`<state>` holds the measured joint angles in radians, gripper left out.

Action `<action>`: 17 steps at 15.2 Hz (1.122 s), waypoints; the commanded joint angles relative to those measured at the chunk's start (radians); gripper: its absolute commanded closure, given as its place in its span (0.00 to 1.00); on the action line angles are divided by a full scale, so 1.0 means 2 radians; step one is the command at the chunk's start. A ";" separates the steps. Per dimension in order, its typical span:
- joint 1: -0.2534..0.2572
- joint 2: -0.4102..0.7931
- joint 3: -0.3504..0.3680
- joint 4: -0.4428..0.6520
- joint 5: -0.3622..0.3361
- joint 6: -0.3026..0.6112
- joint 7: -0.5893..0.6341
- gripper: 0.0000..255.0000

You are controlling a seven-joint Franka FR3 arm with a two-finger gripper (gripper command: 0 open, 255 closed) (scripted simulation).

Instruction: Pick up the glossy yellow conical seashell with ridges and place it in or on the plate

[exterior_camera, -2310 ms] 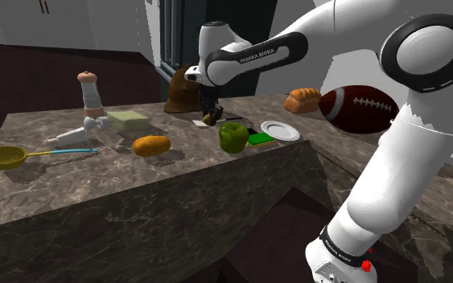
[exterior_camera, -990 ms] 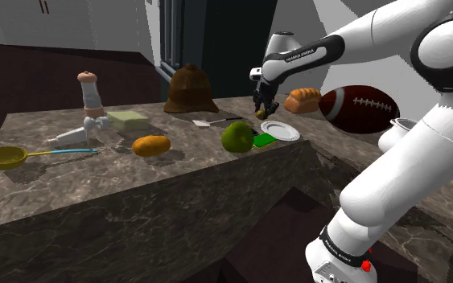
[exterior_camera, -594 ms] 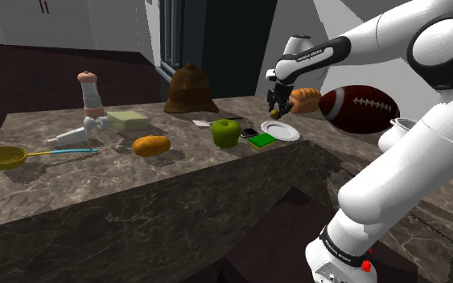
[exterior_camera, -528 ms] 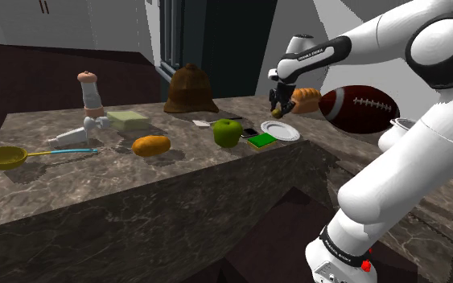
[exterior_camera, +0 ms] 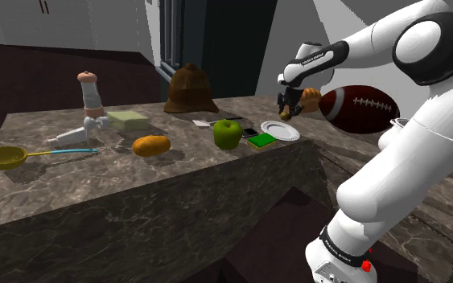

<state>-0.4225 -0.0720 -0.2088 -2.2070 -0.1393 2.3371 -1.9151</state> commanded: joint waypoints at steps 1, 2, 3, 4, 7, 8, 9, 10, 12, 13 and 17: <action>0.000 0.006 0.000 -0.008 0.000 0.015 0.001 1.00; 0.000 0.009 -0.001 -0.012 0.000 0.021 0.001 1.00; 0.000 0.013 -0.001 -0.015 0.000 0.028 0.002 1.00; -0.001 0.016 -0.001 -0.019 0.000 0.035 0.002 1.00; -0.001 0.027 -0.002 -0.028 0.001 0.055 0.003 1.00; -0.001 0.031 -0.002 -0.031 0.001 0.062 0.003 1.00; -0.001 0.035 -0.002 -0.034 0.001 0.068 0.003 1.00; -0.001 0.038 -0.002 -0.036 0.001 0.074 0.003 1.00; -0.002 0.038 -0.002 -0.036 0.001 0.074 0.003 1.00; -0.002 0.038 -0.002 -0.036 0.001 0.074 0.003 1.00; -0.002 0.038 -0.002 -0.036 0.001 0.074 0.003 1.00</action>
<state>-0.4260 0.0045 -0.2116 -2.2780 -0.1359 2.4857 -1.9088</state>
